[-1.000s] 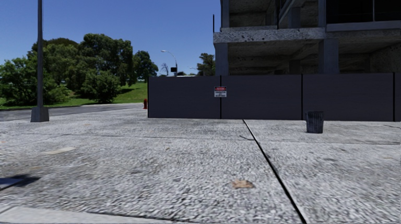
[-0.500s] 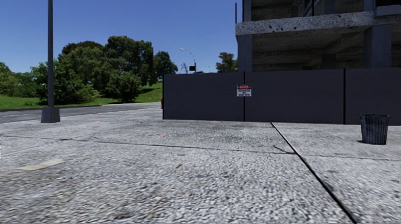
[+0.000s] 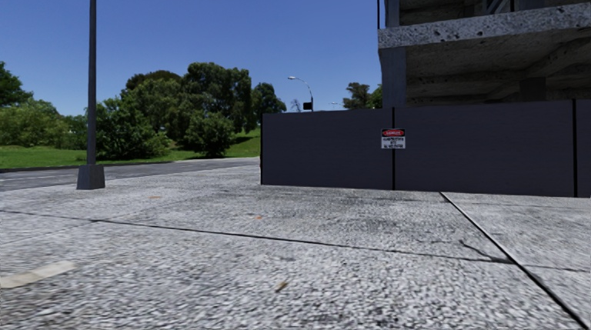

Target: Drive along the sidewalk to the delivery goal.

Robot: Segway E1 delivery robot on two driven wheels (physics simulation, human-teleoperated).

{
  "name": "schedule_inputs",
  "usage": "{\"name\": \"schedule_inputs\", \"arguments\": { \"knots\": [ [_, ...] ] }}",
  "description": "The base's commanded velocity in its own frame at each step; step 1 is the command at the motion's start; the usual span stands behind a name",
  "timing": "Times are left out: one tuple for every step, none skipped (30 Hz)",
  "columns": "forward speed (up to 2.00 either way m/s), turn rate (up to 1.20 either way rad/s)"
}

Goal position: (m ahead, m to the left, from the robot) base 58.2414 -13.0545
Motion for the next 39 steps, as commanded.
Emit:
{"name": "schedule_inputs", "arguments": {
  "knots": [
    [1.21, 0.4],
    [1.21, 0.4],
    [1.21, 0.4],
    [1.21, 0.4],
    [1.21, 0.4],
    [1.21, 0.4],
    [1.21, 0.41],
    [1.21, 0.42],
    [1.21, 0.42],
    [1.21, 0.42],
    [1.21, 0.42],
    [1.21, 0.42],
    [1.21, 0.42],
    [1.21, 0.42],
    [1.21, 0.42],
    [1.23, 0.42],
    [2.0, 0.42],
    [2.0, 0.42],
    [2.0, 0.42],
    [2.0, 0.42],
    [2.0, 0.42],
    [2.0, 0.42],
    [2.0, 0.42],
    [2.0, 0.42],
    [2.0, 0.42],
    [2.0, 0.42],
    [2.0, 0.42],
    [2.0, 0.42],
    [2.0, 0.42],
    [2.0, 0.42],
    [2.0, 0.42],
    [2.0, 0.42],
    [2.0, 0.42],
    [2.0, 0.4],
    [2.0, 0.38],
    [2.0, 0.38],
    [2.0, 0.35],
    [2.0, 0.34],
    [2.0, 0.34]
  ]
}}
